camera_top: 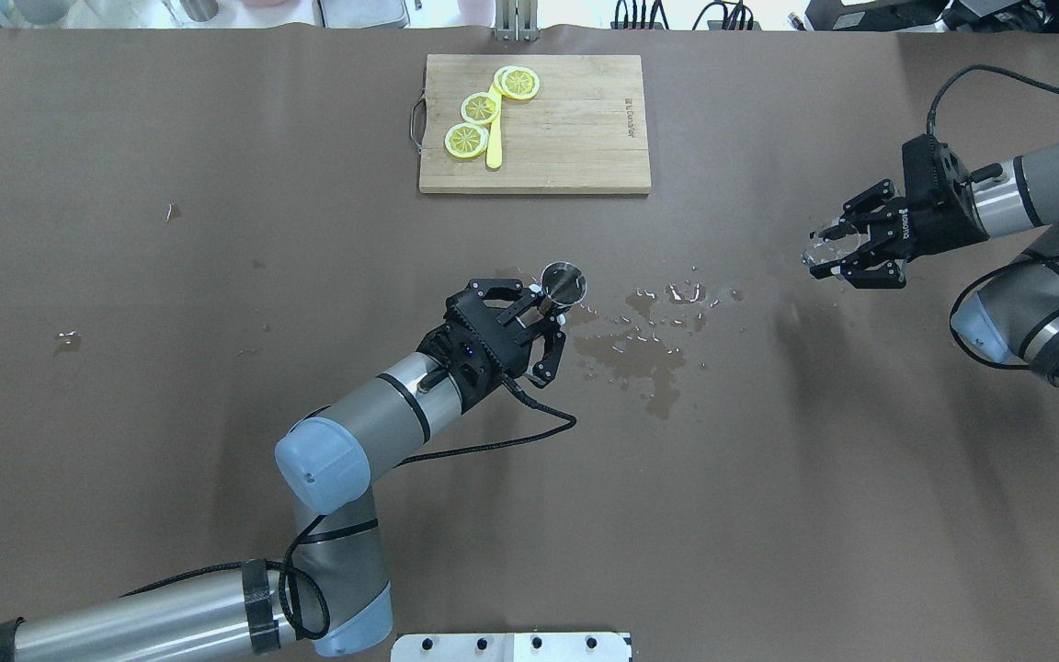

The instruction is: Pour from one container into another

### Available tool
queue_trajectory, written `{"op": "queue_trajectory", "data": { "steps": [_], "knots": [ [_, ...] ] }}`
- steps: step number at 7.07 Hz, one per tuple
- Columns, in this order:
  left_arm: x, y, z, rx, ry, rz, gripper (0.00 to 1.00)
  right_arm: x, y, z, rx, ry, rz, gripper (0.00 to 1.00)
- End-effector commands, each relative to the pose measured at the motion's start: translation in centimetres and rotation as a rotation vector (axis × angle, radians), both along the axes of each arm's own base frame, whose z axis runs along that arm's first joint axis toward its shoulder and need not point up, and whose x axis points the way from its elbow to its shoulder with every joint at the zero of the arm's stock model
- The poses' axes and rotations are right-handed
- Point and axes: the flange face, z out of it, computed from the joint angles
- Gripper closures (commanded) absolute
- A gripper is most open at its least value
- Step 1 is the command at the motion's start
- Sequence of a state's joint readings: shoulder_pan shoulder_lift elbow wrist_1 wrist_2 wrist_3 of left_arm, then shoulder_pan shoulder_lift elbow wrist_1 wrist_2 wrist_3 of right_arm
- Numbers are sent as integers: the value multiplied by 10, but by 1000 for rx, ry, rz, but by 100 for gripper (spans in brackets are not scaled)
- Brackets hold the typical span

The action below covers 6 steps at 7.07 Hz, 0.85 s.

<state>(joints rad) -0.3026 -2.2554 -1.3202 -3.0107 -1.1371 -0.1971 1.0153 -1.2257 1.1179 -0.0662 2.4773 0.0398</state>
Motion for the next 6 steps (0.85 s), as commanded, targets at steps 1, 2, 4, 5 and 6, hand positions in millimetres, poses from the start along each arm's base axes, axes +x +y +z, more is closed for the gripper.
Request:
{"op": "queue_trajectory", "data": {
  "steps": [1,2,4,5,6],
  "knots": [
    [19,-4,-22,17,-2,28,100,6,-7,-37,26,52,52,100],
    [25,-5,-25,19,-4,34,100,6,-10,-52,33,74,73,100],
    [23,-5,-25,21,11,25,100,7,-12,-91,69,139,86,100],
    [22,-5,-25,22,16,24,100,8,-13,-113,105,195,89,100],
    [22,-5,-21,26,31,21,100,8,-12,-130,140,266,75,100]
  ]
}}
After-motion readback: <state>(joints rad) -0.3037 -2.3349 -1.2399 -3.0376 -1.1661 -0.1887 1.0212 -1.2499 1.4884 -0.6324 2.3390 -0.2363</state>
